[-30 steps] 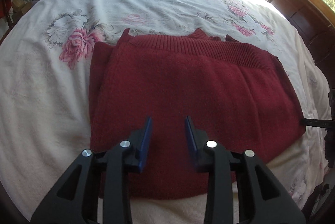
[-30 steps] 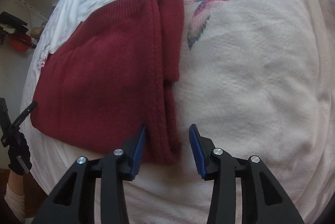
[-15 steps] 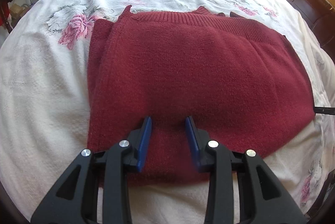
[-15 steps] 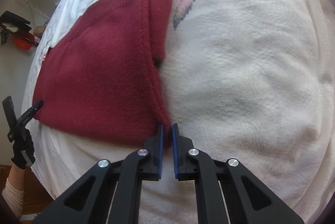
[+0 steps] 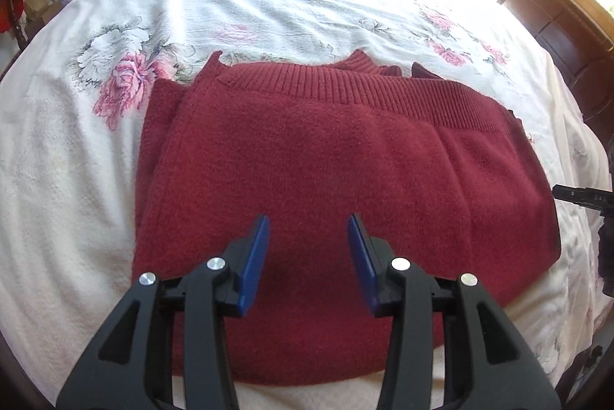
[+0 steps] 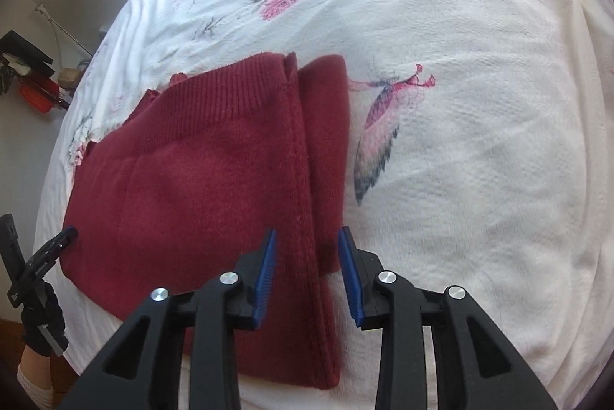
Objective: Fold small clothes
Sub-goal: 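Open both tools and smooth the folded sweater, then grasp the sweater side edge with the right tool and fold it over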
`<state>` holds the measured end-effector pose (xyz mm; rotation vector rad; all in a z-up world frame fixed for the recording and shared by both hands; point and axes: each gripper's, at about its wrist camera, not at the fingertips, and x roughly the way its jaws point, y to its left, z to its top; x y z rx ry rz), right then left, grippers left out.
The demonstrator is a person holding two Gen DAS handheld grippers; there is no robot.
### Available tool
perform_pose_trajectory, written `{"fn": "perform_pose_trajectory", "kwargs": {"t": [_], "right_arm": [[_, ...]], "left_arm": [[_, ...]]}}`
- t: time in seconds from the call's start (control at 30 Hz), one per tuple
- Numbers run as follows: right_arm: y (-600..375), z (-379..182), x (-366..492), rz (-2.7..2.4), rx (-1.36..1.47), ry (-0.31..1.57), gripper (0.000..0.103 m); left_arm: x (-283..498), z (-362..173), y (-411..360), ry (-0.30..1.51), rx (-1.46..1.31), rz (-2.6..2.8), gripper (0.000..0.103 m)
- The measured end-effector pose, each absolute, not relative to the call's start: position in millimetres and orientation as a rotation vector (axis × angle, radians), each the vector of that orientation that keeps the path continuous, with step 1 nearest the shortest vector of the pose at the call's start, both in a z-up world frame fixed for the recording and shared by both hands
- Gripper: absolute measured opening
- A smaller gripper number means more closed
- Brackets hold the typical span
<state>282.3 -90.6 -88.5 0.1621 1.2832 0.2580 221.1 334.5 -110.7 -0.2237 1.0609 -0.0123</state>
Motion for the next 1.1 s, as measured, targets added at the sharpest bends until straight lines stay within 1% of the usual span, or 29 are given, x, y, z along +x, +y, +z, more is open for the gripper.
{"fn": "perform_pose_trajectory", "kwargs": {"t": [0.03, 0.07, 0.1, 0.13, 0.27, 0.3, 0.43, 0.5, 0.53, 0.6, 0.63, 0.67, 0.8, 0.93, 0.97, 1.0, 1.1], "right_arm": [[-88, -90, 288, 0.258, 0.167, 1.287, 0.033], [-86, -92, 291, 0.262, 0.169, 1.29, 0.027], [-84, -92, 294, 0.262, 0.165, 1.288, 0.02], [-83, -92, 295, 0.254, 0.163, 1.286, 0.01], [-91, -101, 293, 0.222, 0.152, 1.3, 0.01], [-93, -105, 292, 0.218, 0.155, 1.308, 0.01], [-96, -116, 292, 0.203, 0.189, 1.321, 0.01], [-97, -114, 292, 0.205, 0.209, 1.318, 0.011], [-100, -111, 291, 0.211, 0.225, 1.311, 0.016], [-105, -103, 287, 0.219, 0.264, 1.302, 0.036], [-108, -98, 285, 0.225, 0.275, 1.289, 0.054], [-110, -95, 282, 0.231, 0.277, 1.282, 0.059], [-118, -103, 277, 0.258, 0.307, 1.324, 0.059], [-116, -122, 279, 0.287, 0.37, 1.368, 0.058], [-117, -126, 279, 0.294, 0.395, 1.371, 0.054], [-119, -130, 278, 0.292, 0.41, 1.371, 0.054], [-119, -136, 278, 0.301, 0.437, 1.354, 0.042]], "left_arm": [[224, -112, 332, 1.063, -0.215, -0.013, 0.044], [227, -113, 329, 1.065, -0.205, -0.012, 0.044], [229, -116, 327, 1.069, -0.197, -0.01, 0.045], [231, -118, 327, 1.075, -0.198, -0.01, 0.045], [234, -131, 333, 1.093, -0.217, -0.006, 0.046], [233, -133, 333, 1.091, -0.217, -0.007, 0.048], [233, -136, 335, 1.086, -0.219, -0.015, 0.048], [232, -137, 336, 1.09, -0.221, -0.016, 0.048], [232, -136, 336, 1.092, -0.216, -0.017, 0.048], [232, -133, 335, 1.096, -0.211, -0.02, 0.047], [231, -131, 335, 1.093, -0.218, -0.02, 0.047], [230, -128, 335, 1.087, -0.23, -0.024, 0.047], [230, -122, 332, 1.066, -0.247, -0.043, 0.048], [234, -130, 330, 1.082, -0.245, -0.036, 0.049], [235, -131, 330, 1.082, -0.248, -0.036, 0.049], [236, -133, 330, 1.083, -0.248, -0.037, 0.051], [237, -137, 330, 1.084, -0.242, -0.041, 0.052]]}}
